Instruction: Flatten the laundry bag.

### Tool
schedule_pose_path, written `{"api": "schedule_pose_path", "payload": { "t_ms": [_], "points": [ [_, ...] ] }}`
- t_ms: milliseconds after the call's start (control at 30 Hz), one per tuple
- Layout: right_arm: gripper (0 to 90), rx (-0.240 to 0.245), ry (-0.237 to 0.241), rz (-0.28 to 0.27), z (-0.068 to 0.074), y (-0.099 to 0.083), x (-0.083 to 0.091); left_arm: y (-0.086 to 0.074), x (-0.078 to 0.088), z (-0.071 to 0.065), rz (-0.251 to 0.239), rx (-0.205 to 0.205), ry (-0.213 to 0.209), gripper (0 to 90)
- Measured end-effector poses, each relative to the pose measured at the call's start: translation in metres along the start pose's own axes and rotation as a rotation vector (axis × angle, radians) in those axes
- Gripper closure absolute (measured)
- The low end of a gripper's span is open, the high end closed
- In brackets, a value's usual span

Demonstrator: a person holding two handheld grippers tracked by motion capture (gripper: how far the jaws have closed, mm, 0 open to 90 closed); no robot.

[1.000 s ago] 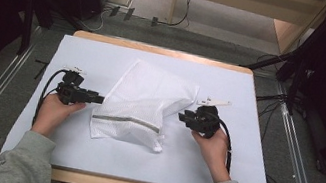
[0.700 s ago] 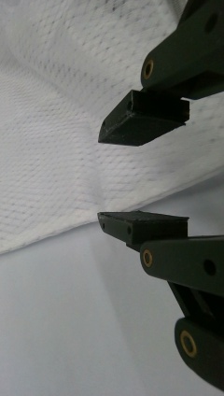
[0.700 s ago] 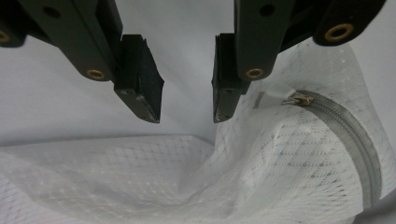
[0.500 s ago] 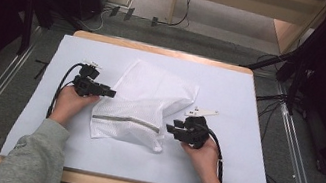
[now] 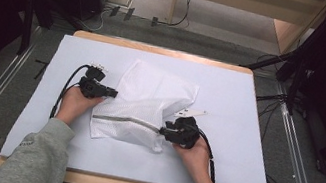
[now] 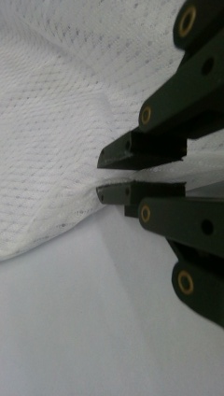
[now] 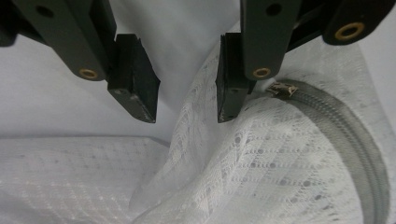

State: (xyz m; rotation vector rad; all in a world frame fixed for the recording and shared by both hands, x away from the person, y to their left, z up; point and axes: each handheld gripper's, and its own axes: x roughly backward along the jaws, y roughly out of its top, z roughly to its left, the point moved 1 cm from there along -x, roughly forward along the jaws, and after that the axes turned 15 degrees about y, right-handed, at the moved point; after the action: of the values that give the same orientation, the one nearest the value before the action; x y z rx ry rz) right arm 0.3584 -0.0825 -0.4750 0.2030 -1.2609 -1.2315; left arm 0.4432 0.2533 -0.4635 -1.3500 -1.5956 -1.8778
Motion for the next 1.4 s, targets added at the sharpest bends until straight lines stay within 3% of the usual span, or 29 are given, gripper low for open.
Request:
{"api": "schedule_pose_path", "payload": {
  "t_ms": [133, 300, 733, 833, 1200, 1400],
  "points": [
    [70.1, -0.005, 0.006, 0.018, -0.001, 0.0, -0.006, 0.0, 0.0, 0.001, 0.007, 0.018, -0.009, 90.0],
    [89.6, -0.017, 0.016, 0.037, 0.0, 0.003, -0.006, 0.0, 0.005, 0.01, 0.0, 0.058, -0.007, 90.0],
    [90.0, -0.032, -0.012, 0.0, -0.01, 0.006, 0.017, -0.005, 0.017, 0.033, -0.023, 0.14, 0.037, 90.0],
    [90.0, -0.035, -0.01, -0.005, -0.01, 0.006, 0.023, -0.006, 0.018, 0.035, -0.02, 0.152, 0.024, 90.0],
    [90.0, -0.026, 0.025, 0.031, 0.021, -0.014, 0.04, -0.006, 0.016, 0.021, -0.011, 0.123, -0.028, 90.0],
    [90.0, -0.027, 0.04, 0.05, 0.034, -0.028, 0.047, -0.006, 0.013, 0.013, -0.005, 0.107, -0.032, 90.0]
  ]
}}
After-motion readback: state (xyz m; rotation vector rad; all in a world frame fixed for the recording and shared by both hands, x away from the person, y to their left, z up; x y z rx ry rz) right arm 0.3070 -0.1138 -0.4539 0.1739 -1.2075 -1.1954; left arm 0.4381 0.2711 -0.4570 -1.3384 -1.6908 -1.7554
